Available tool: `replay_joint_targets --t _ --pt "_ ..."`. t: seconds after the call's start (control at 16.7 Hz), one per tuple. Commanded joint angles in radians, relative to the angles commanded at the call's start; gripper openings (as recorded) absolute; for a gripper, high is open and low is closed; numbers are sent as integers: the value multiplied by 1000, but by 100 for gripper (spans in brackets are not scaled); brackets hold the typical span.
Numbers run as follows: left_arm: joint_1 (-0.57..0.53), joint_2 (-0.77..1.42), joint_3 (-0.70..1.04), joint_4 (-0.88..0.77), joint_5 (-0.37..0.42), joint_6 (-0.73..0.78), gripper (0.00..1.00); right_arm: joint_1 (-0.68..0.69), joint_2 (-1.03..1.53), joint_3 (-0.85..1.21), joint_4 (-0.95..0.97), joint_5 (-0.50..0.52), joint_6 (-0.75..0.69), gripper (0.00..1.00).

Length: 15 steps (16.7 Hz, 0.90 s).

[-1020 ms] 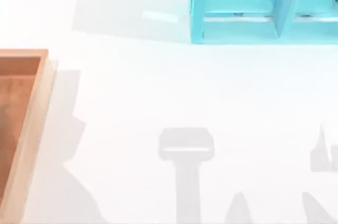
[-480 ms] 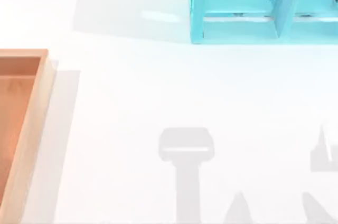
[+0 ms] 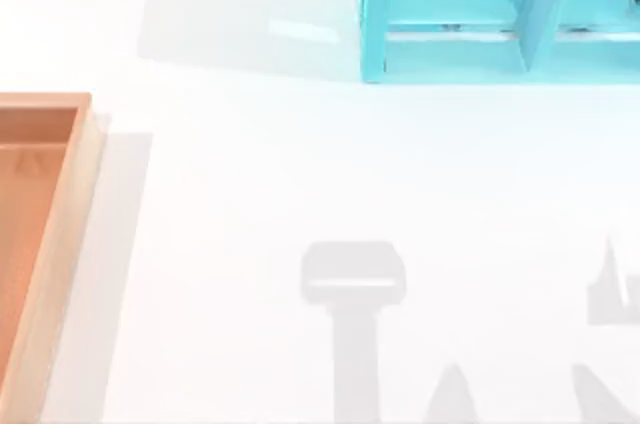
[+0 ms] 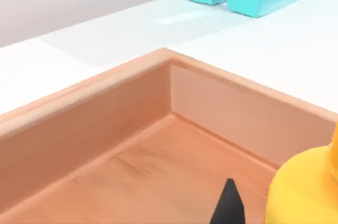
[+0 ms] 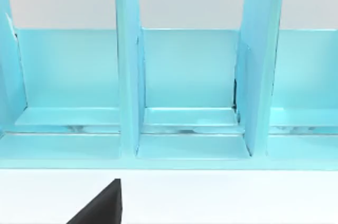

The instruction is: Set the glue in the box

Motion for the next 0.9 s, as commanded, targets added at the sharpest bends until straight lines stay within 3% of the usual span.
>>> replay_joint_targets --t 0.54,0.9 --pt "-17 -5 -24 31 15 -28 0 0 0 0 0 0 0 100" --pt "-71 -65 -101 321 61 -314 0 0 0 0 0 0 0 100"
